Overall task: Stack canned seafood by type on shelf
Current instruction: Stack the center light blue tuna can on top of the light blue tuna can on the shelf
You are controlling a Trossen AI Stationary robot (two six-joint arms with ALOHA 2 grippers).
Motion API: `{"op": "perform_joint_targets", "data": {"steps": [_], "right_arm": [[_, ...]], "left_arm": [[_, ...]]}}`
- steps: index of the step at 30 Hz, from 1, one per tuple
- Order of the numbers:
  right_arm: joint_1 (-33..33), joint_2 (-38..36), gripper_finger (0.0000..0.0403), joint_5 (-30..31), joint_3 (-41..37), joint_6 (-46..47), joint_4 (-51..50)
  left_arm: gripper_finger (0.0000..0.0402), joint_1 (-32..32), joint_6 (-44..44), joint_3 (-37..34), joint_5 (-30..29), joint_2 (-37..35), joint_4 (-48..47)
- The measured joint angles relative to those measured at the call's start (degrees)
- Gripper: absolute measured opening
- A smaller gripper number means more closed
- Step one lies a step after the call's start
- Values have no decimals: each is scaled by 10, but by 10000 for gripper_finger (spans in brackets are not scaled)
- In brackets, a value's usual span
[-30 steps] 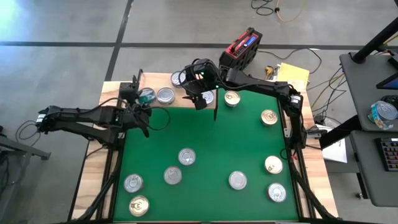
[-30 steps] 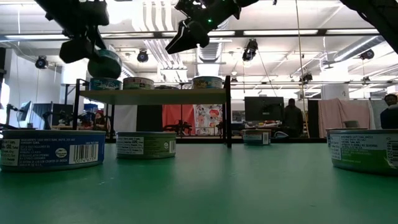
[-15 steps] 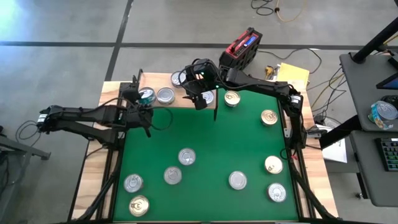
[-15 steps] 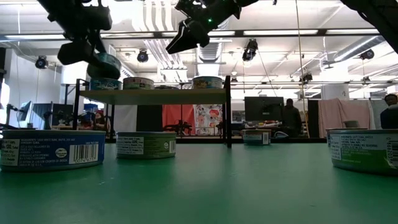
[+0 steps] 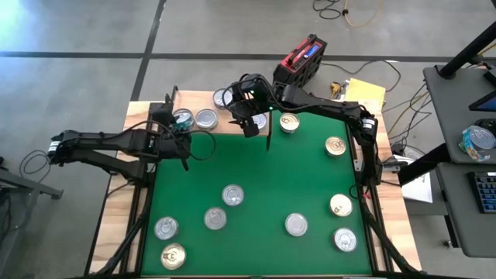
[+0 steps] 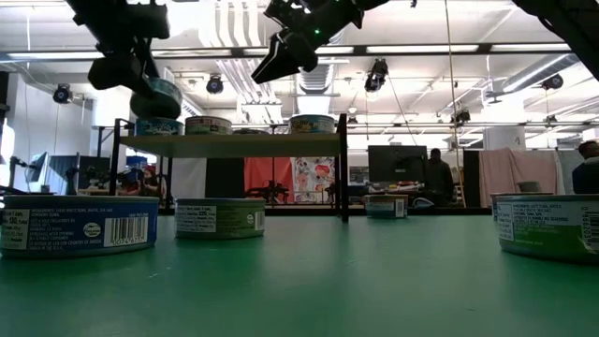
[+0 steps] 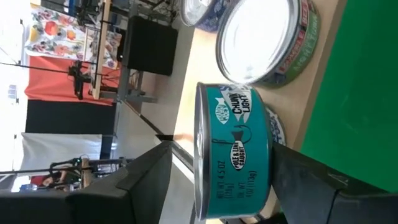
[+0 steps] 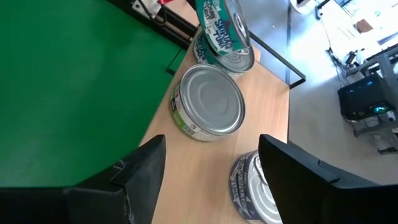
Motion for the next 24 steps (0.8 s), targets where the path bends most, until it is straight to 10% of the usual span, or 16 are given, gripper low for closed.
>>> {"op": "perform_joint_targets", "data": {"steps": [12,24], "right_arm": [[-19,3,246,-102,-9,29,8],[-25,50,167,-94,-144,77,409]], "left_arm": [[244,1,-17,-1,-2,7,-2],[245,1,-34,-1,-2,-5,-3]]}}
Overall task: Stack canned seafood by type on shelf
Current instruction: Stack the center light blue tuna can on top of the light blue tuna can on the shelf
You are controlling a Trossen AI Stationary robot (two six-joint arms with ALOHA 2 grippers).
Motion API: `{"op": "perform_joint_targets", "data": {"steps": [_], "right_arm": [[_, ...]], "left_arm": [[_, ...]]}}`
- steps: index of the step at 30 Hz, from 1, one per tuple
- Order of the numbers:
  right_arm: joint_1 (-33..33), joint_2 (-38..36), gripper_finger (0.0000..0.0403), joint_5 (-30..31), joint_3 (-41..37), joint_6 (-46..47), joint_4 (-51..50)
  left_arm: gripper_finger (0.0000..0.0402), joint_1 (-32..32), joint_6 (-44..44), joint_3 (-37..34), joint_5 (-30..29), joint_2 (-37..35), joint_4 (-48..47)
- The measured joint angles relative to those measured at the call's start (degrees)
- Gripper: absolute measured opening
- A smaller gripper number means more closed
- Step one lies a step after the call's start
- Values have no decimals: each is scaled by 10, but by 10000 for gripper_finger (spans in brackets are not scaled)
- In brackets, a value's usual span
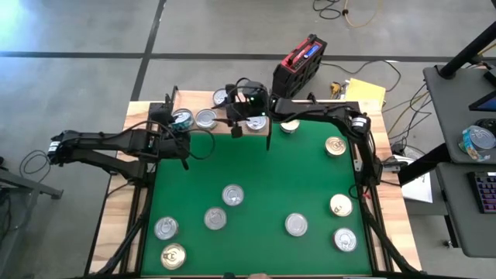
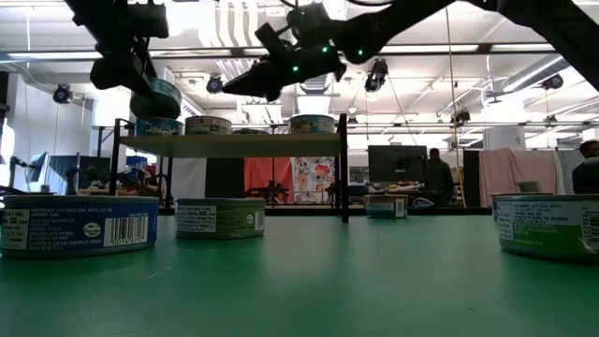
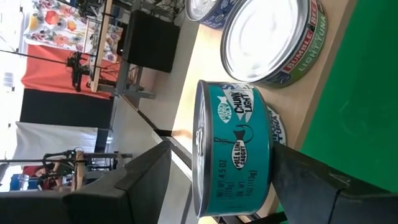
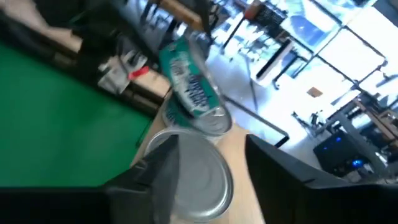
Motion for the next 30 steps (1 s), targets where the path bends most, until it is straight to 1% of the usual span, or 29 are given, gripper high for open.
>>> {"op": "perform_joint_targets", "data": {"steps": [3,5,6,7,12,17,22,25,30], "right_arm": [[6,19,107,10,0,46,49],[14,37,60,31,12,74,66],[18,46,38,36,22,77,72],[22,54,24,38,32,78,72],[30,100,11,49,97,106,67],[32,133,9,50,152,115,46],[41,151,9,40,168,117,48],[47,158,9,24,174,117,49],[55,161,9,24,178,116,63]], "left_arm": [[245,0,-6,0,0,-2,0],[245,0,-8,0,0,-3,0],[245,0,-8,0,0,-3,0],[245,0,-8,0,0,-3,0],[245,0,-8,0,0,-3,1],[245,0,-8,0,1,-3,2],[245,0,-11,0,1,-3,3],[245,0,-13,0,1,-3,3],[245,0,-16,0,1,-3,4]]}}
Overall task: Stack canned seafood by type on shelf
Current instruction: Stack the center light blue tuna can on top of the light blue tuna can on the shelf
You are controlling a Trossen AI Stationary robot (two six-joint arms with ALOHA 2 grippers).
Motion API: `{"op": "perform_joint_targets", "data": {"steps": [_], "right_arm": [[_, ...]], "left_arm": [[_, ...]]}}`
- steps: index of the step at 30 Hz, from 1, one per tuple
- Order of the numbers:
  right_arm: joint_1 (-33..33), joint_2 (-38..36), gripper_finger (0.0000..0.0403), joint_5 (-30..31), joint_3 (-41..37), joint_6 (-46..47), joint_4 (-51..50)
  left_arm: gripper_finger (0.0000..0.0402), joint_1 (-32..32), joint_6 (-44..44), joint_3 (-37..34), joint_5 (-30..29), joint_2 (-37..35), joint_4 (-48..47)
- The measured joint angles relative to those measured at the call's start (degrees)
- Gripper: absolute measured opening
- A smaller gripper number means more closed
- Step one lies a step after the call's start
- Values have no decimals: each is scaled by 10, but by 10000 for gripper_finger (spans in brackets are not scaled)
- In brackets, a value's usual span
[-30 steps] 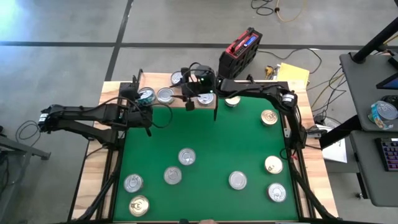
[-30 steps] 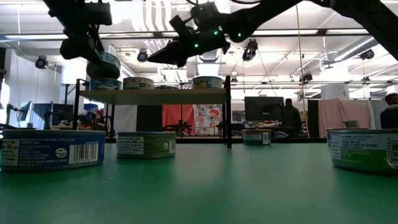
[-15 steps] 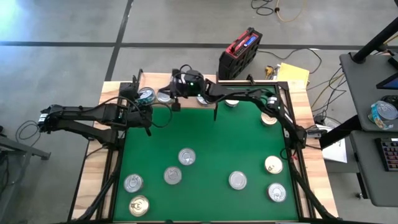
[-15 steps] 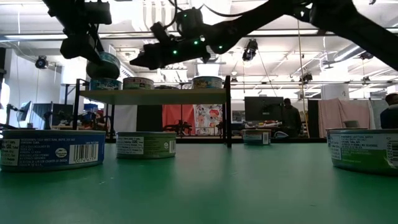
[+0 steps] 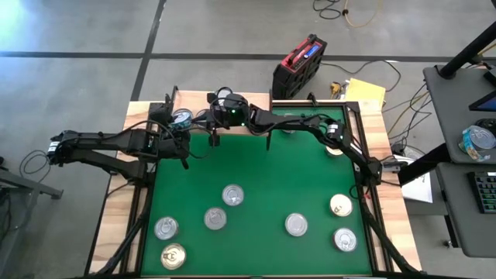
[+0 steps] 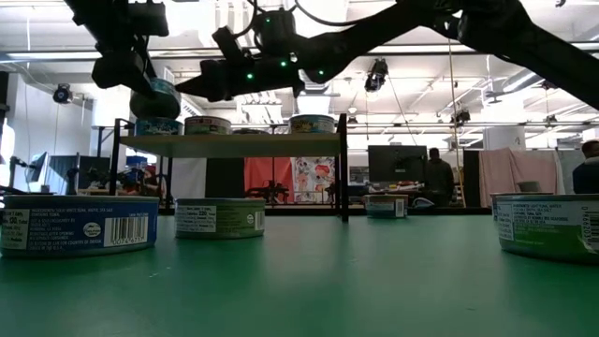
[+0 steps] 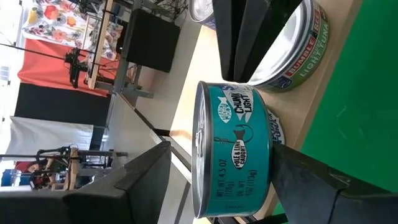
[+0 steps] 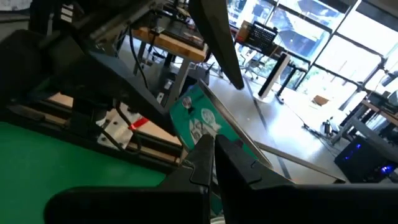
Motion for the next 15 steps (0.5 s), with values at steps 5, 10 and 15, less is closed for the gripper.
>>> {"op": "perform_joint_targets", "data": {"steps": [5,10,15], "right_arm": [[2,0,9,-11,0,15,13],[8,0,9,-11,0,7,17],[11,5,9,-7,0,6,29]], "left_arm": [[245,0,0,0,0,0,0],[245,0,0,0,0,0,0],[245,0,0,0,0,0,0]]}}
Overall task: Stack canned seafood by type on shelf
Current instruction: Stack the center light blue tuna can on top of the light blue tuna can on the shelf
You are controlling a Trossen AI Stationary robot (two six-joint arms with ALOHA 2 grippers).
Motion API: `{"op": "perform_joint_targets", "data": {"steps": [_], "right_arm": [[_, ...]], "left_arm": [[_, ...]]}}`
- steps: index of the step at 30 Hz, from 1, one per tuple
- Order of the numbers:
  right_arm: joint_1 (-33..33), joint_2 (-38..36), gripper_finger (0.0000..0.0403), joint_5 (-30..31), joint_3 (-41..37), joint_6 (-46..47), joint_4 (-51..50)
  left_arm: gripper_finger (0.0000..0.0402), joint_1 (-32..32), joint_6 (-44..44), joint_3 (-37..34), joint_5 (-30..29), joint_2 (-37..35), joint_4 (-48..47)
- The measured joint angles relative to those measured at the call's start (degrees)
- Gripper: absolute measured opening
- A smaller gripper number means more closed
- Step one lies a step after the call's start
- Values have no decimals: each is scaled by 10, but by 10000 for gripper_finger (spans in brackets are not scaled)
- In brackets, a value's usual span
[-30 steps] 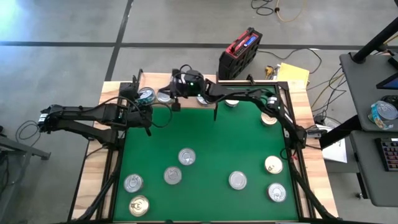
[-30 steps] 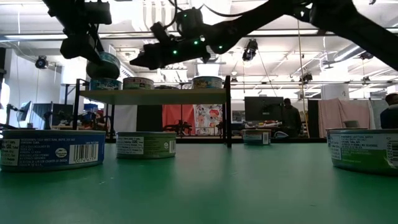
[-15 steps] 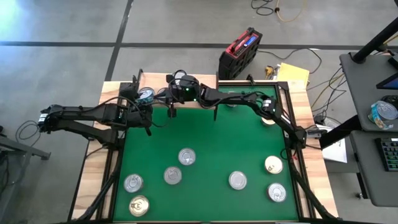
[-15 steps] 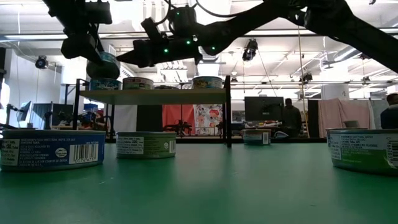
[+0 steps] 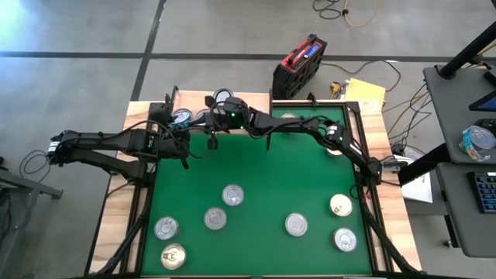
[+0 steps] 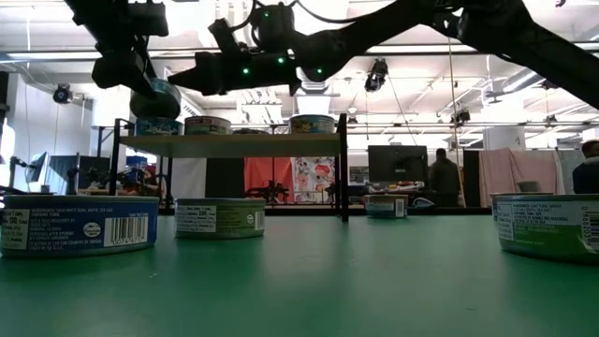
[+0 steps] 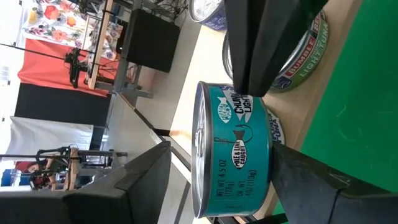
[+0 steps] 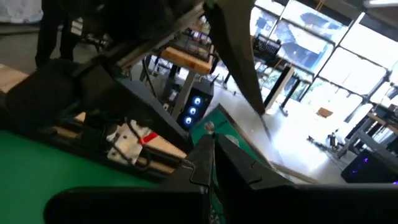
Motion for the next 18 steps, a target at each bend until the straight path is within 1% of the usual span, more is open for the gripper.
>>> {"op": "perform_joint_targets", "data": {"steps": [3,7,10,18], "right_arm": [[-1,8,9,1,0,13,18],[-1,12,9,4,0,10,19],[-1,12,9,20,0,9,22],[-1,12,9,21,0,9,20]], "left_arm": [[245,0,0,0,0,0,0],[245,0,0,0,0,0,0],[245,0,0,0,0,0,0],[245,0,1,0,0,0,1]]}}
